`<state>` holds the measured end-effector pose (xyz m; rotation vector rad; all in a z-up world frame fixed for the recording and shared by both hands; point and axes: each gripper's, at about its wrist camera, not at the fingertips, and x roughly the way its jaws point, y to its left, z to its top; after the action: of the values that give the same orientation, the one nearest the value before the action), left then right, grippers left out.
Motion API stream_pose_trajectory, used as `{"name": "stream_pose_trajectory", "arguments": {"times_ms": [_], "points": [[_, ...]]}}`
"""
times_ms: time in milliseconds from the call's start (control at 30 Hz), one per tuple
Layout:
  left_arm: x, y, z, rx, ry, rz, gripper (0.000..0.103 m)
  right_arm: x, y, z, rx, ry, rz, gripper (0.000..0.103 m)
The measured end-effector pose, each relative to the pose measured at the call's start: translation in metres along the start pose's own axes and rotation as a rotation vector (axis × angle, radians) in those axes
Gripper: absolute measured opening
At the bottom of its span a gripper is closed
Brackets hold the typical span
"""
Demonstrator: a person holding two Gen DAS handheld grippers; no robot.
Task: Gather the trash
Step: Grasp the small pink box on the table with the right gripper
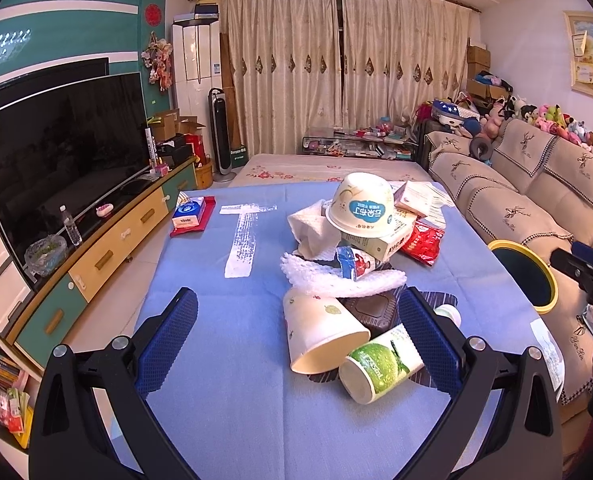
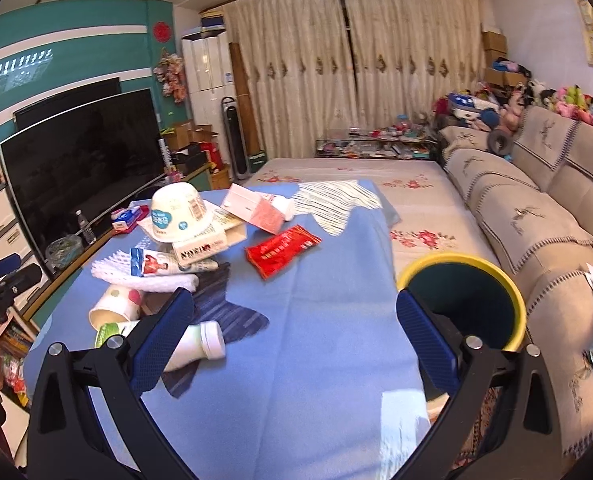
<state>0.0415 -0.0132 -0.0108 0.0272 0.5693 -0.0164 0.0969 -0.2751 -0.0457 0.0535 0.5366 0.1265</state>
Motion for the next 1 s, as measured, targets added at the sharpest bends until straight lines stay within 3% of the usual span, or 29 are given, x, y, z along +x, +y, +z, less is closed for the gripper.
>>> {"name": "stream_pose_trajectory", "arguments": {"times_ms": [333,467,867,1000], "points": [[0.038,0.012,0.009,-0.02,0.034,-0.007,0.099,0.094,0.046,0.05,-0.219,0.019,0.077,0.096],[0.05,0.018,0.013,-0.026,0.043,-0.004,0.099,0.133,0.058,0.059,-0.296,0.06,0.064,0.089],[0.077,0.022,0.019,-0.042,0.066,-0.014,0.099,0.185,0.064,0.068,-0.444,0.069,0.044,0.085],[0.084,0.02,0.018,-0.042,0.075,-0.019,0.099,0.202,0.067,0.07,-0.486,0.099,0.047,0.077]]}}
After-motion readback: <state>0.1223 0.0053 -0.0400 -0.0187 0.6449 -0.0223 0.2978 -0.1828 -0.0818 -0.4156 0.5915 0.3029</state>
